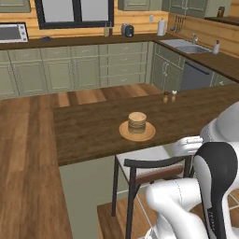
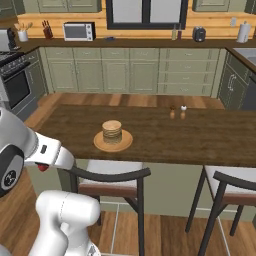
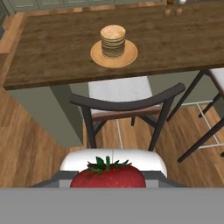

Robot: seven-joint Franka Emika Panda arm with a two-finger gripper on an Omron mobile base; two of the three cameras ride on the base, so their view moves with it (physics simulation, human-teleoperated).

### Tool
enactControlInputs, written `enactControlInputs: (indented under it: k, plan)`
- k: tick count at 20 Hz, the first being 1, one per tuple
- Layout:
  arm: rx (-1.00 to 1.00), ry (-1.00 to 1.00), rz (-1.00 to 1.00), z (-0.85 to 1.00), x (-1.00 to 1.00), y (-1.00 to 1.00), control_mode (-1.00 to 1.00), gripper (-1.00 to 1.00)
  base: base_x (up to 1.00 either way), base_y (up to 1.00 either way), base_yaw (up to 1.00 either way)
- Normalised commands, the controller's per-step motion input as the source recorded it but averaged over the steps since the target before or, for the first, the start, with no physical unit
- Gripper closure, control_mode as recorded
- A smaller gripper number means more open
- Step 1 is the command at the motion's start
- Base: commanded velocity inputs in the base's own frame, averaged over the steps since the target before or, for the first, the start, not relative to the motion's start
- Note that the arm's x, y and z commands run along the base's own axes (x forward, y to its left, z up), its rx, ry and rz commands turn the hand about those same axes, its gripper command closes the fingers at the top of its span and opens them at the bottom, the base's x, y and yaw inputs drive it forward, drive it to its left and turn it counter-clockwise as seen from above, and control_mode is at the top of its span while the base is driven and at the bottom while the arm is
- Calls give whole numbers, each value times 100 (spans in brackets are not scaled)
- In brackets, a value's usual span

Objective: Take the strawberry from the fridge and place it on top of the pancake, located on the dining counter.

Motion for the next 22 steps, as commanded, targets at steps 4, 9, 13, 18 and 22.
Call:
enactControlInputs:
  k: [4, 9, 13, 18, 22]
  plan:
    - [0, 0, 0, 0, 0, 0, 100, 100, 30, 0, 0]
    - [0, 2, 0, 0, 7, 0, -100, 100, 4, 0, 0]
    - [-5, 15, 2, 16, 93, 1, -100, 100, 0, 0, 0]
    - [-4, 15, 9, 43, 100, 1, -100, 100, 0, 0, 0]
    - [0, 3, 4, 14, 100, -2, -100, 100, 0, 0, 0]
